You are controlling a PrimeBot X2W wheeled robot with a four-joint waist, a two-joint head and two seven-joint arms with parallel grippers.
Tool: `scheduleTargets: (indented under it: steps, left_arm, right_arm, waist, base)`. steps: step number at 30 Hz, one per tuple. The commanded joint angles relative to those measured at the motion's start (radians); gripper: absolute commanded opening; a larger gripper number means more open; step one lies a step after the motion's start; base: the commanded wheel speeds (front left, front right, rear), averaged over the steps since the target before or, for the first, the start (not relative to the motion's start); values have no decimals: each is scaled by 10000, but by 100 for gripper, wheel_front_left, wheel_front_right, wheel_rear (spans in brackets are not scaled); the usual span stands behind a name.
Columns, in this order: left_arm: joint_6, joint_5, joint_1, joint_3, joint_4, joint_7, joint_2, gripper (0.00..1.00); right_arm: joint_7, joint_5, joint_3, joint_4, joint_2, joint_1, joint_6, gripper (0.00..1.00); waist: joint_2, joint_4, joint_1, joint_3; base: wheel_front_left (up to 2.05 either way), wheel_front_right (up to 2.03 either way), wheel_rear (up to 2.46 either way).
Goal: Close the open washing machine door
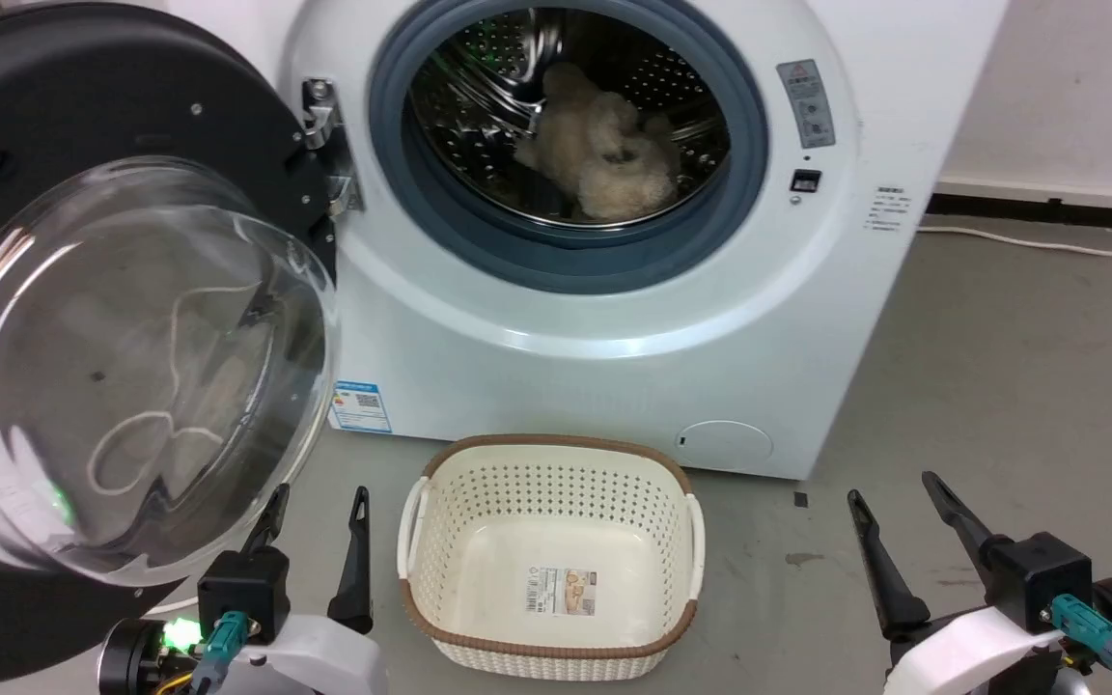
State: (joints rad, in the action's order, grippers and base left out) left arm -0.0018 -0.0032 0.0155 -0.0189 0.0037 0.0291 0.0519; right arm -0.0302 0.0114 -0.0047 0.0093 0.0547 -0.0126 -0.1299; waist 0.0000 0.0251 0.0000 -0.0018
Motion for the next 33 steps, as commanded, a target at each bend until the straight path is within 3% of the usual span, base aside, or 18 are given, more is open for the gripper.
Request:
scheduleTargets:
  steps: [1, 13, 33]
  left_arm:
    - [44, -32, -4, -32, -38, 117, 36, 100]
    - [86, -8, 65, -153, -54, 369, 127, 100]
    - [674, 3, 621, -37, -676, 828, 146, 100]
  right_arm:
    - [-108, 86, -1, 18, -6, -105, -1, 100]
    - [-358, 95, 146, 133, -6, -182, -2, 100]
    - [-818, 432, 1494, 836, 285, 539, -3, 100]
  waist:
    - [0, 76, 0, -12]
    - [0, 972, 0, -109]
    - [0, 1954, 0, -34]
  base:
    - [0, 0, 0]
    - [0, 0, 0]
    - [-10, -10, -10]
